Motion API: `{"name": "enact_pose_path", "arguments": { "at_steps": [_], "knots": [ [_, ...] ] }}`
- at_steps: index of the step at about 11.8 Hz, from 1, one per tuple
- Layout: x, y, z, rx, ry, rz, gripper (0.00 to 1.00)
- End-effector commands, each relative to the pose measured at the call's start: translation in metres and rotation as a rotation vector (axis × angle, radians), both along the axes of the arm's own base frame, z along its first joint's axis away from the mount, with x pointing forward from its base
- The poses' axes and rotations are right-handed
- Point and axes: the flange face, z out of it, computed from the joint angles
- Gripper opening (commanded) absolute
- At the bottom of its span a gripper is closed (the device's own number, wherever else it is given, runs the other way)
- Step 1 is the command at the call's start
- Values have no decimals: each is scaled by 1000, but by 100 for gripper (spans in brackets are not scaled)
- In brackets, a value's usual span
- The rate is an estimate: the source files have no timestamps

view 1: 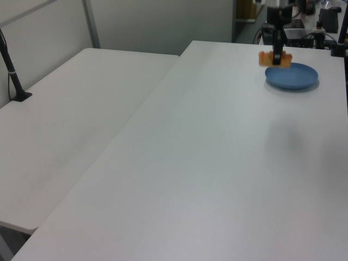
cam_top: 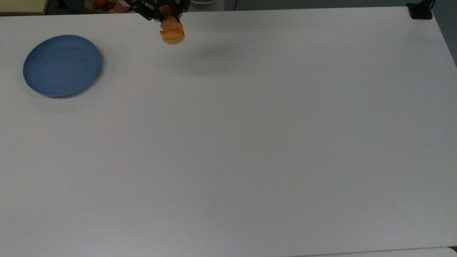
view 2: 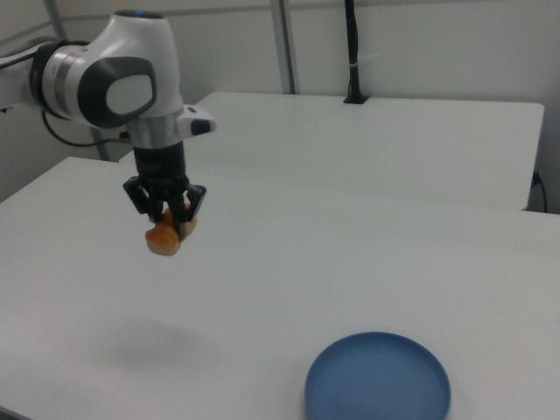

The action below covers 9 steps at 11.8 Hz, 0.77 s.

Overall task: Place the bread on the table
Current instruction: 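Lift the bread roll off the plate and carry it away from the plate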

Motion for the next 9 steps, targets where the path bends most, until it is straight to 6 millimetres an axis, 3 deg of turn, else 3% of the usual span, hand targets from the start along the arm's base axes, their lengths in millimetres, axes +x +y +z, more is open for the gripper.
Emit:
{"name": "enact_pose_path", "arguments": {
  "at_steps": [1, 4, 7, 9],
  "knots": [
    [-24, 58, -38, -15, 86, 36, 36],
    [-33, 97, -96, -30, 137, 72, 37],
    [-43, 122, -147, -66, 119, 85, 40],
    [-39, 131, -172, -86, 72, 63, 40]
  ]
}}
